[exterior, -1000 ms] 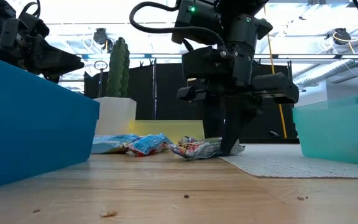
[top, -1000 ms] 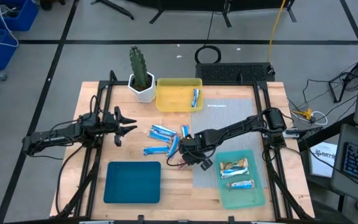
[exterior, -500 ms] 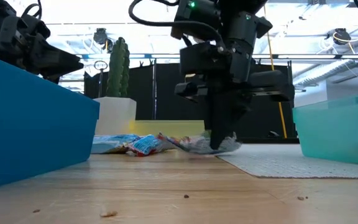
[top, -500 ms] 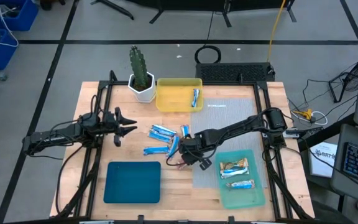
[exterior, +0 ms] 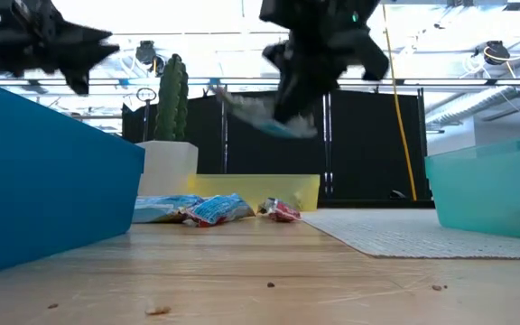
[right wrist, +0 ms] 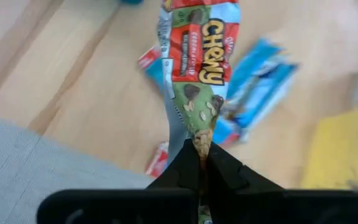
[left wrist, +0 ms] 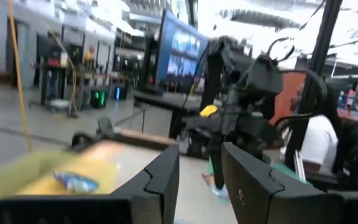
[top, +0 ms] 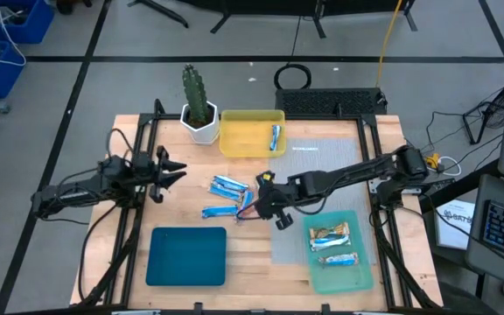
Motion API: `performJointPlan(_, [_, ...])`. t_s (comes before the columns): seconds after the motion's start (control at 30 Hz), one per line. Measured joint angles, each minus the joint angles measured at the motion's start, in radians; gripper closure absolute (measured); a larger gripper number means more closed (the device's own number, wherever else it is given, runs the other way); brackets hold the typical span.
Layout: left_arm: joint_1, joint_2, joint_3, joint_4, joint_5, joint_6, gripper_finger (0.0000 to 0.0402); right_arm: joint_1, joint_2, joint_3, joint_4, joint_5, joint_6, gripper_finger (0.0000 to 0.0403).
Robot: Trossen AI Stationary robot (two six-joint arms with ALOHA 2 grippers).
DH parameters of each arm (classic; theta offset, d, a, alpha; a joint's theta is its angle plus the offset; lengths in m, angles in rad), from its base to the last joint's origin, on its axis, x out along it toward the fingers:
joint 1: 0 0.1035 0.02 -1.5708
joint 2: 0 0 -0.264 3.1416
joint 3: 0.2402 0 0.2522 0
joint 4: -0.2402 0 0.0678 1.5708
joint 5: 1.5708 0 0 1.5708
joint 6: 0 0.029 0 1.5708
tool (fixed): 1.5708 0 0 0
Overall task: Pick and place Granola Bars by type
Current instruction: Put the red granola bar into the blue bin
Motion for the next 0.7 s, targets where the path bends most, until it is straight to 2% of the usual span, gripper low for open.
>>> performJointPlan(0.1, [0.0,0.0,0.061,-0.024,-0.01,0.03,0.0277,-0.002,-0.044,0.0,0.022,0.042,0.029,0.0401])
performJointPlan(0.27, [0.0,0.024,0.205,-0.201,-0.141,0.111,0.0277,-0.006,-0.09,0.0,0.079,0.108,0.146,0.0402])
performJointPlan(0.37, [0.0,0.08,0.296,-0.239,-0.184,0.171,0.0277,-0.012,-0.108,0.0,0.146,0.113,0.233,0.0402])
performJointPlan(0.53, [0.0,0.194,0.43,-0.245,-0.185,0.247,0.0273,-0.017,-0.12,0.0,0.313,0.114,0.306,0.0402])
performJointPlan(0.7, [0.0,0.311,0.539,-0.248,-0.177,0.226,0.0241,-0.024,-0.137,0.0,0.478,0.11,0.301,0.0402])
